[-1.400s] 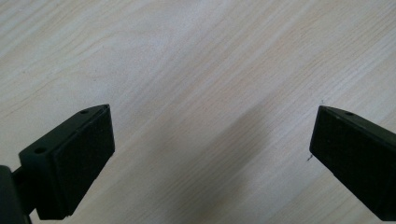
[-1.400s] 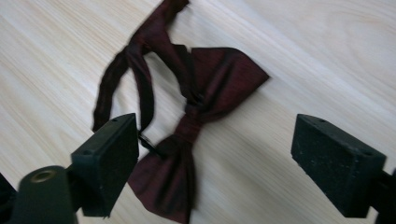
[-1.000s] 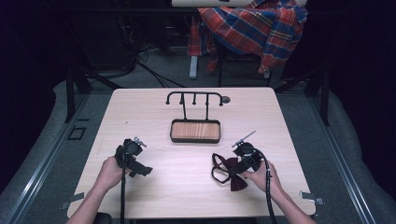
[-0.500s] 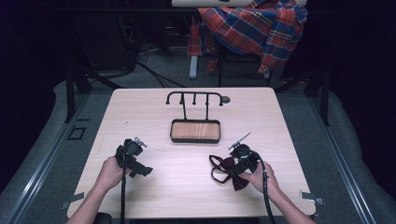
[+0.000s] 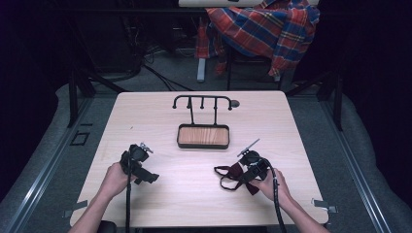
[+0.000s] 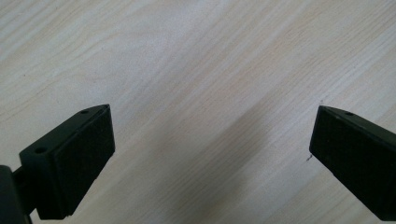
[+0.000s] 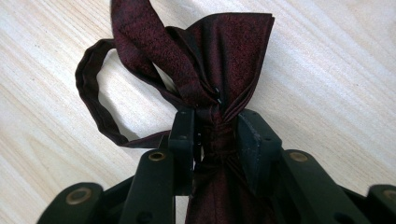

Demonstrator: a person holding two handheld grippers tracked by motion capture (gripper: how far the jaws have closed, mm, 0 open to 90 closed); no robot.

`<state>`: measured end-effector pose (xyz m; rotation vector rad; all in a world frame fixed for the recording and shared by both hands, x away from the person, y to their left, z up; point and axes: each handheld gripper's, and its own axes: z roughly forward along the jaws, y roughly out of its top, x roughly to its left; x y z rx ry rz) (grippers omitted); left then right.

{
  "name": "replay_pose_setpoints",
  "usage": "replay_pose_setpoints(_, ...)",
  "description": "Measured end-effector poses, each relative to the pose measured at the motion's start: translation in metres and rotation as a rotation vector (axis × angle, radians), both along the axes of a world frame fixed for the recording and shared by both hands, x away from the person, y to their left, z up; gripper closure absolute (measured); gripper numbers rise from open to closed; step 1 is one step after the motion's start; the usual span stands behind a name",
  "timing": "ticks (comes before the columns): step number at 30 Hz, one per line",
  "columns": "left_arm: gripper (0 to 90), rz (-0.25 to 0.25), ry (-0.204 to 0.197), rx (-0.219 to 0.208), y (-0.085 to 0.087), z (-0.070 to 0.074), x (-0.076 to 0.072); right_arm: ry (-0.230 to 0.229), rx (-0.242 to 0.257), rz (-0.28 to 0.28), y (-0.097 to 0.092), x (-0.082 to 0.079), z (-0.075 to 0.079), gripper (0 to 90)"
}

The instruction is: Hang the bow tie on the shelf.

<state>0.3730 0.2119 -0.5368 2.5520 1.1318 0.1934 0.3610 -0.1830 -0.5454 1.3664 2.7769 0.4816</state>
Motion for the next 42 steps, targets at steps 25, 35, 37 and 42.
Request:
replay_pose_setpoints(25,0.1,-0.009,-0.004,-0.017,-0.002,0.001,0.001,-0.184,0.060,-0.037,-0.010,-0.003,0.027,71.8)
replay_pose_setpoints(35,0.1,-0.007,-0.030,-0.007,-0.002,0.002,0.000,-0.231,0.056,-0.014,-0.016,-0.001,0.040,71.8)
replay_pose_setpoints(37,0.1,-0.005,-0.031,-0.011,-0.002,0.003,0.000,-0.234,0.048,-0.012,-0.017,0.000,0.040,71.8)
replay_pose_setpoints(42,0.1,-0.004,-0.039,-0.007,-0.001,0.003,0.000,-0.256,0.056,-0.022,-0.021,0.002,0.044,71.8)
